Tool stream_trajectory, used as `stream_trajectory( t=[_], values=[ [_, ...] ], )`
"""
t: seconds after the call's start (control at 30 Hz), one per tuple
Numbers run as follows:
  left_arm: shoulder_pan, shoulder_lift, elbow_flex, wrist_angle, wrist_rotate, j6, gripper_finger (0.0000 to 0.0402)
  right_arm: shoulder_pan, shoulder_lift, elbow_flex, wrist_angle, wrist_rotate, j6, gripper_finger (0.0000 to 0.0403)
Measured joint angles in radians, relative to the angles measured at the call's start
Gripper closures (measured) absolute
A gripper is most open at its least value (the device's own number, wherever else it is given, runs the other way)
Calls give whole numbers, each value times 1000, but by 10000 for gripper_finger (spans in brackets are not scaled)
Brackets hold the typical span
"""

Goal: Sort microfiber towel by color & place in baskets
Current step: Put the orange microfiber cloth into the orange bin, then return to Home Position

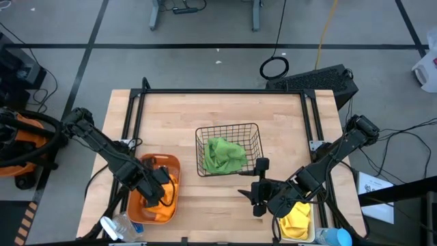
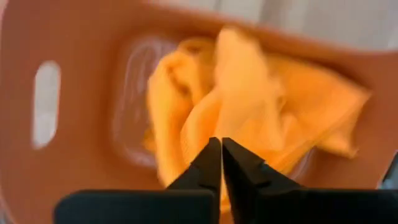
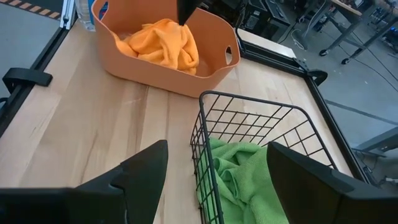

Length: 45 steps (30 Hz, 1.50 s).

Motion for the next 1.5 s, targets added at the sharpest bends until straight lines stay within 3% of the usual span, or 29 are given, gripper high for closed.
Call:
stream_trajectory(
  t=[0.17, 0.5, 0.73, 0.93, 1.1, 1.2, 1.37, 1.5],
  values=[
    [-8, 3, -44, 185, 19, 70, 393, 0, 0, 0, -11, 0, -7, 138],
    [47, 15, -222, 213, -39, 69, 398, -2, 0, 0, -49, 5, -6, 138],
    [123, 15, -333, 381, -2, 107, 398, -22, 0, 0, -71, 7, -48, 138],
    [131, 12, -299, 334, 36, 84, 398, -39, -4, 0, -173, 9, -134, 146],
    [130, -22, -179, 225, 29, 104, 398, -48, -88, 0, -318, 1, -142, 204],
    [132, -51, -105, 202, -67, 181, 398, -48, -179, -23, -348, -25, -145, 257],
    [146, -105, -33, 262, -299, 412, 398, -46, -383, -126, -322, -51, -160, 349],
    [213, -143, -33, 418, -323, 660, 398, -47, -565, -284, -206, -75, -174, 396]
  ],
)
